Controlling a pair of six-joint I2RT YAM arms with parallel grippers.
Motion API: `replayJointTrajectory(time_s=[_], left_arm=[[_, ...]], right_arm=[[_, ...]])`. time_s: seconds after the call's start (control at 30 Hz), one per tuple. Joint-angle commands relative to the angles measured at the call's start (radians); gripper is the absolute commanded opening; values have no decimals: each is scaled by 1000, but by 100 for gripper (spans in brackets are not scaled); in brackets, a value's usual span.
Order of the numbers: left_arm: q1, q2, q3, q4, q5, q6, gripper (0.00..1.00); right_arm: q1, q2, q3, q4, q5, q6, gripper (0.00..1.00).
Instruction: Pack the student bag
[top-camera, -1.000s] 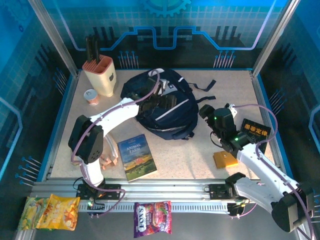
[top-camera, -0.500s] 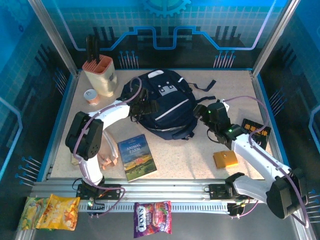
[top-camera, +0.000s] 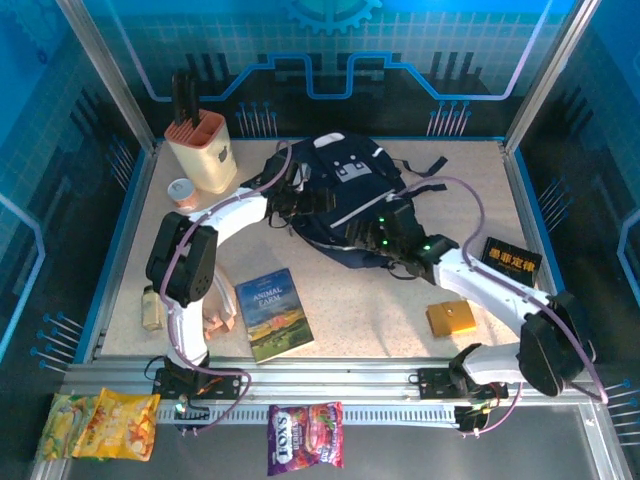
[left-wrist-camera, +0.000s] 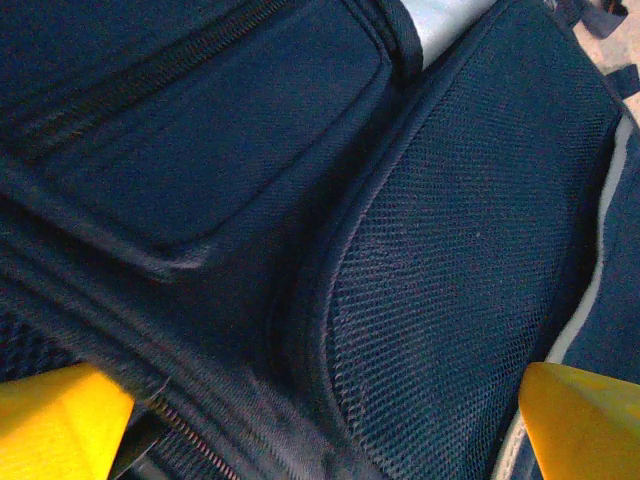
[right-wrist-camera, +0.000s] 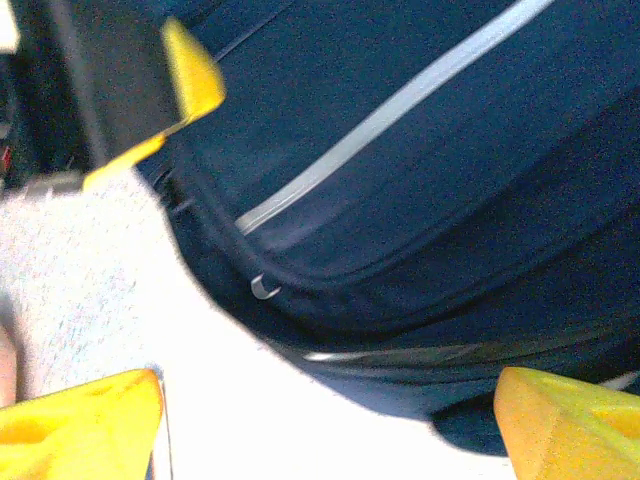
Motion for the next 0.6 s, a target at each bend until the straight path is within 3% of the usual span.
replayJointTrajectory(time_s=[0.0,0.27,0.57], left_arm=[[32,-17,58,-41,-28,-31,99],[92,-252,-130,-37,-122,-112,99],[226,-515,-375,-20,-138,-184,99]], right_arm=[[68,70,65,-21,-68,-118,87],[230,308,202,-57,-159,-212,86],[370,622,491,-250,-105,-294,85]])
